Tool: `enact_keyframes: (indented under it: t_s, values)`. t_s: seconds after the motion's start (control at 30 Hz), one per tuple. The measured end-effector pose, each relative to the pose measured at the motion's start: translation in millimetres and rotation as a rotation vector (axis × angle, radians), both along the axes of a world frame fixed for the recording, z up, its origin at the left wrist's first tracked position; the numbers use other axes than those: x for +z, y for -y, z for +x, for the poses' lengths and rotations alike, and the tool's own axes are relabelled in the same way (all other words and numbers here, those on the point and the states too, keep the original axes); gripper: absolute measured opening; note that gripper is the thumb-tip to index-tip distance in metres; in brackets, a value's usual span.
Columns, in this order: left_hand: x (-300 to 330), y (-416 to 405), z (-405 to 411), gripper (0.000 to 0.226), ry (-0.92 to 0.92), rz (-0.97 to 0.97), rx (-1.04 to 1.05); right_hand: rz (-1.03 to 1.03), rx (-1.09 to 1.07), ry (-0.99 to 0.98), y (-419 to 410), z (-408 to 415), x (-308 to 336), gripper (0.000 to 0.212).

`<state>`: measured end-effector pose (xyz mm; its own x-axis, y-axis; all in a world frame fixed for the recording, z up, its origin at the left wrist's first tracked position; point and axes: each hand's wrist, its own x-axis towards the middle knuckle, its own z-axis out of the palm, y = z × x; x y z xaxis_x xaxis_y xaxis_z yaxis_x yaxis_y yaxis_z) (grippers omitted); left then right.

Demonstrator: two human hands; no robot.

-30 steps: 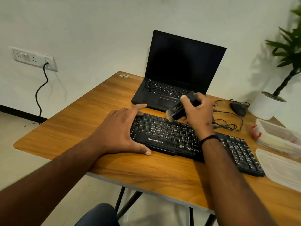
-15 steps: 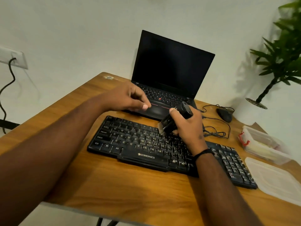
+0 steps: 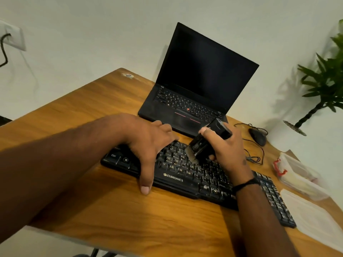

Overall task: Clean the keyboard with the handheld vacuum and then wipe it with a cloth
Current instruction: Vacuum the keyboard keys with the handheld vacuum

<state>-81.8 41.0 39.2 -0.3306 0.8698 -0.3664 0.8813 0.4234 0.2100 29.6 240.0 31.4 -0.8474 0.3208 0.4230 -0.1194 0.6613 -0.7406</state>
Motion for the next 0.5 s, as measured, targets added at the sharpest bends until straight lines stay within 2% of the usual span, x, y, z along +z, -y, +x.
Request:
enact_keyframes:
  t_s: [0.07, 0.13, 0.17, 0.3, 0.4, 0.5]
  values:
    - [-2.0, 1.7, 4.8, 0.132, -0.055, 0.083, 0.003, 0.013, -0.025, 0.001, 0.4, -0.5, -0.5, 0.032]
    - [-6.4, 1.5, 7.5, 0.106, -0.159, 0.204, 0.000, -0.019, 0.029, 0.051, 1.3, 0.8, 2.2, 0.031]
    - [-8.1, 1.2, 7.5, 0.101, -0.183, 0.228, -0.003, -0.021, 0.063, 0.082, 1.3, 2.2, 3.0, 0.032]
    - [-11.3, 2.2, 1.7, 0.105, -0.151, 0.233, 0.014, 0.036, -0.049, 0.027, -5.3, 3.5, 2.9, 0.033]
    - [-12.5, 2.7, -1.9, 0.106, -0.160, 0.235, 0.017, -0.011, 0.036, 0.115, -4.6, 7.4, 5.9, 0.033]
    - [-13.3, 2.3, -3.4, 0.105, -0.165, 0.236, 0.012, -0.027, -0.031, 0.085, -3.4, 7.2, 6.0, 0.033]
